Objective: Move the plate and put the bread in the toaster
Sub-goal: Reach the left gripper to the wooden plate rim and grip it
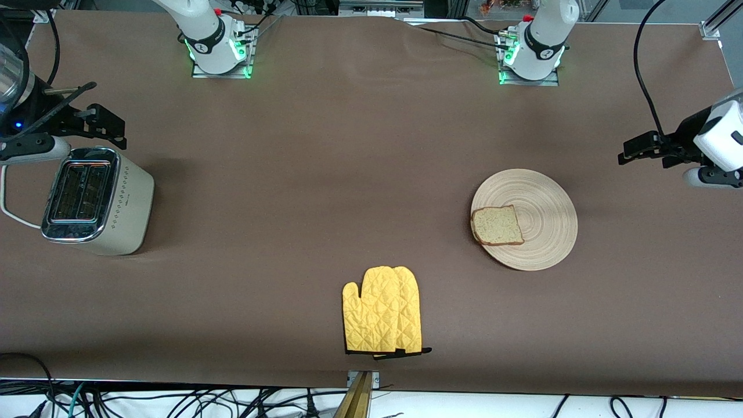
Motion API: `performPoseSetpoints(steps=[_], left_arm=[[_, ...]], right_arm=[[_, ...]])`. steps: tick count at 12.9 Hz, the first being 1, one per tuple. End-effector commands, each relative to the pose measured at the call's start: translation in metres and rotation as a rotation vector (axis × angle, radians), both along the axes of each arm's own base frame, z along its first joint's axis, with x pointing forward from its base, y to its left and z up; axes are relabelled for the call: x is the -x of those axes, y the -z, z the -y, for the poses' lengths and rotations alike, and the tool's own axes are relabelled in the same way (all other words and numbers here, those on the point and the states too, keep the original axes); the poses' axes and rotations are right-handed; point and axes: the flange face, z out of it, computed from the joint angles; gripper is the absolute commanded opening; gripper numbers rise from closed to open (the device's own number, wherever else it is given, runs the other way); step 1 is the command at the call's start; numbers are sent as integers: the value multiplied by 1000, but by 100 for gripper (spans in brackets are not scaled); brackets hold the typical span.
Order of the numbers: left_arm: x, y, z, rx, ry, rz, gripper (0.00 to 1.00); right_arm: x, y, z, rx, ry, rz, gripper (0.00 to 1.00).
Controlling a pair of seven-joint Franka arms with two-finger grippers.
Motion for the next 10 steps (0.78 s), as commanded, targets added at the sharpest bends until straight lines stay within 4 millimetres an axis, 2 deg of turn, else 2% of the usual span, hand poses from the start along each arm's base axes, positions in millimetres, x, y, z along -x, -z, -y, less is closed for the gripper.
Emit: performPoseSetpoints(steps=[1, 2, 3, 5, 7, 8, 10], left_arm=[[-4, 14, -25, 93, 101, -27, 100], [-5, 25, -42, 180, 134, -28, 100], [-6, 44, -67, 273, 131, -35, 100], [-6, 84, -105, 421, 128, -56, 100], [-11, 146, -132, 534, 186, -65, 100], [-12, 173, -138, 596, 219, -56, 100], [-16, 218, -144, 672, 171, -74, 100]], right_arm=[[3, -8, 1, -15, 0, 7, 100], [1, -7, 1, -14, 1, 7, 100], [-1, -4, 1, -12, 1, 5, 100], [0, -5, 0, -14, 9, 5, 100], [0, -6, 0, -14, 10, 6, 100], [0, -5, 0, -14, 10, 5, 100], [0, -5, 1, -12, 15, 4, 100]])
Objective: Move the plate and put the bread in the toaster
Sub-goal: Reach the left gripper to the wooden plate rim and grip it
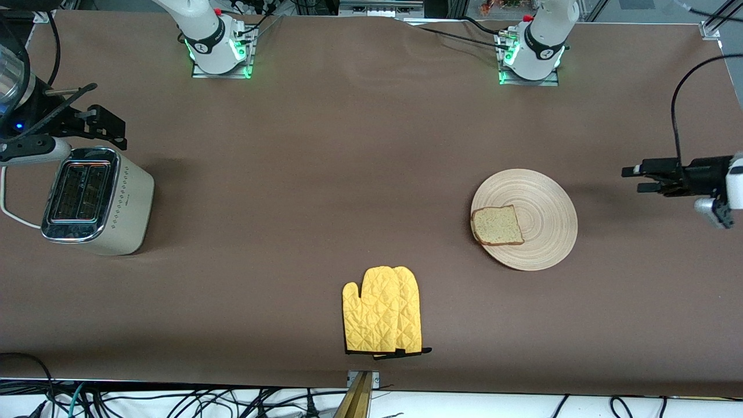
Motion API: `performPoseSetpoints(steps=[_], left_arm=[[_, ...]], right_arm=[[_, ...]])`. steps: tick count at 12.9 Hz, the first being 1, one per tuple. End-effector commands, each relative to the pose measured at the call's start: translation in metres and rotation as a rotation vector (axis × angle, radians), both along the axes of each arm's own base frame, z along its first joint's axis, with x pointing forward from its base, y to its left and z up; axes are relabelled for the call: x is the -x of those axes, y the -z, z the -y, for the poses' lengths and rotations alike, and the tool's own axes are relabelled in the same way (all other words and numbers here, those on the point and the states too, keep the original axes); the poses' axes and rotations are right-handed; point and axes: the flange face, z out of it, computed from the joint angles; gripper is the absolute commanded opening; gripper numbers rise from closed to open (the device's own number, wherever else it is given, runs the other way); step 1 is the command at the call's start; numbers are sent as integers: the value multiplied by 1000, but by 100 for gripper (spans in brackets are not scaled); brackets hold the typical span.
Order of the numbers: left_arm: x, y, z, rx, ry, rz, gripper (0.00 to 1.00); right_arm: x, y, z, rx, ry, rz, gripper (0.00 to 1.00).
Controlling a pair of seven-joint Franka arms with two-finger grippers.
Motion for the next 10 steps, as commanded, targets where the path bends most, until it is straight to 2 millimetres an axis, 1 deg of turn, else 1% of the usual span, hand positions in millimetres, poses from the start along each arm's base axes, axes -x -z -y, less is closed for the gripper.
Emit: performPoseSetpoints(steps=[1, 2, 4, 5, 6, 7, 8, 9, 10], left_arm=[[-9, 52, -10, 127, -45, -4, 100], [-9, 81, -15, 157, -79, -27, 100], [-7, 126, -19, 145, -93, -52, 100], [-6, 143, -27, 137, -90, -23, 100], [-6, 153, -32, 125, -83, 16, 100], [-7, 163, -38, 89, -101, 43, 100], [-6, 177, -39, 99, -111, 46, 100], [-8, 183, -35, 116, -121, 53, 100], [-10, 185, -30, 136, -136, 57, 100]], right_arm=[[1, -6, 0, -12, 12, 6, 100], [1, -5, 1, -12, 13, 3, 100], [0, -3, 2, -11, 15, -5, 100], [-1, 0, 1, -19, 16, -12, 100], [-2, 0, 3, -38, 23, -11, 100], [-4, 1, 11, -45, 33, -8, 100], [-4, 0, 12, -63, 31, -8, 100], [-5, 1, 19, -81, 44, -11, 100], [-6, 2, 24, -98, 55, -13, 100]])
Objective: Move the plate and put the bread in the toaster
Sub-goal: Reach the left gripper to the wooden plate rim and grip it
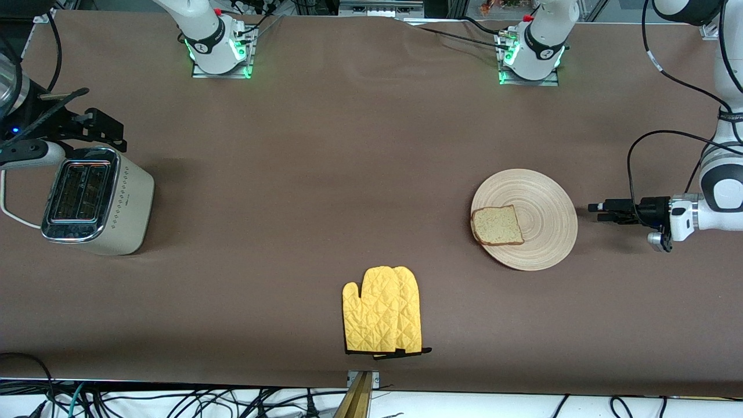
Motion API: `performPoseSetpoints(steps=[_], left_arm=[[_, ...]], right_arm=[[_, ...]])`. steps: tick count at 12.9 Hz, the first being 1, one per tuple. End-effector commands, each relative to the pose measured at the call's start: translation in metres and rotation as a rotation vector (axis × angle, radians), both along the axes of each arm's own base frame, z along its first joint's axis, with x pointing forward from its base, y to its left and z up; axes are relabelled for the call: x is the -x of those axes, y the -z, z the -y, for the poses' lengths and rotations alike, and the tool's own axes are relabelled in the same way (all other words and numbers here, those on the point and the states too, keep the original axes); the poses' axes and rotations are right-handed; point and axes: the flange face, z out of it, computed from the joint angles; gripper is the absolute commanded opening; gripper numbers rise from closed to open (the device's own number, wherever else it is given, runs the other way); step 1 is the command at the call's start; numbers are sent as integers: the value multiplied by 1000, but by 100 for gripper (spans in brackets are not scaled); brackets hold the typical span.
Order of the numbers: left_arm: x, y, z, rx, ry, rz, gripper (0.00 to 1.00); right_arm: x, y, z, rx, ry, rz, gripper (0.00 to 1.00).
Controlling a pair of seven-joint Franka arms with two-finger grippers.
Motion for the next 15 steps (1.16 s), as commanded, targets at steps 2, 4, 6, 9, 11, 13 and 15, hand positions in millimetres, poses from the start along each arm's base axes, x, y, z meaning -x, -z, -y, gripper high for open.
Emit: performPoseSetpoints(steps=[2, 4, 6, 9, 11, 13, 15], left_arm=[[-9, 8, 16, 56, -8, 40, 100], [-11, 24, 26, 103, 10, 71, 99], [-17, 31, 46, 91, 49, 100, 97], [-17, 32, 50, 106, 106, 157, 9], [-14, 48, 50, 116, 101, 138, 0], [-14, 48, 47, 115, 94, 139, 0], [-16, 46, 45, 113, 93, 144, 0]], right_arm=[[-2, -4, 14, -47, 33, 1, 100], [-1, -5, 10, -48, 29, 3, 100], [0, -5, 4, -35, 5, -3, 100], [1, -1, 3, -32, 1, -15, 100], [3, 3, 3, -28, -1, -41, 100], [1, 12, 6, -17, 2, -68, 100], [1, 16, 6, -15, 2, -83, 100]])
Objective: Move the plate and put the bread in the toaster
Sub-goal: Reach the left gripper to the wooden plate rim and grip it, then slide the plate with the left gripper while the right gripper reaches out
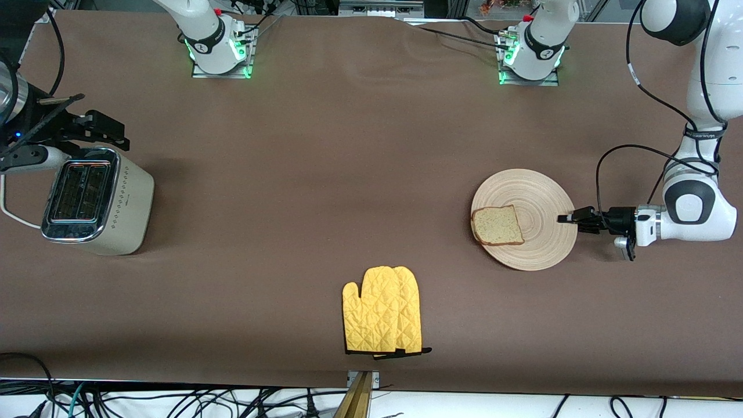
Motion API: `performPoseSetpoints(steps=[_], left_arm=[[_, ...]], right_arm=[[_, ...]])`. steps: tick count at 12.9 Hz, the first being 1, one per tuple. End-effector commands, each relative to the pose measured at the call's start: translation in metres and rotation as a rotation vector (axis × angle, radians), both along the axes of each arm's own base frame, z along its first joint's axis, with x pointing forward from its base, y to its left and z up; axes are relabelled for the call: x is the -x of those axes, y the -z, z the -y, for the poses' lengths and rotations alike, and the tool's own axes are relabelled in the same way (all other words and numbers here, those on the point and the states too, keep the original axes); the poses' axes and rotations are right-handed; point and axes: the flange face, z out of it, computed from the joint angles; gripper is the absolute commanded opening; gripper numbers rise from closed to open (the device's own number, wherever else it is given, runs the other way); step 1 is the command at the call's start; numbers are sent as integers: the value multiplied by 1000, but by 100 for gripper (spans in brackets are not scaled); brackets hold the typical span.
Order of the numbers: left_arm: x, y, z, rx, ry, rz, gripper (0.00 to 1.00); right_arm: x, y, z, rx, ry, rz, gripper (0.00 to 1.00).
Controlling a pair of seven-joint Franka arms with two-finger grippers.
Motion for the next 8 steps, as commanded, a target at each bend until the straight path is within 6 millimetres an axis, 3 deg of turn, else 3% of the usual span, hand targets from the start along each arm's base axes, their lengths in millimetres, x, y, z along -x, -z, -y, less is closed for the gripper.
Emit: performPoseSetpoints(steps=[1, 3, 5, 8], left_arm=[[-7, -2, -3, 4, -2, 48, 0], [-12, -7, 6, 45, -47, 39, 0], [-24, -16, 42, 79, -71, -20, 0], [-45, -33, 112, 183, -110, -89, 0]], right_arm=[[3, 4, -1, 14, -14, -25, 100], [4, 4, -1, 15, -19, -28, 100], [5, 4, -6, 12, -26, -36, 100], [6, 5, -16, 8, -40, -38, 100]])
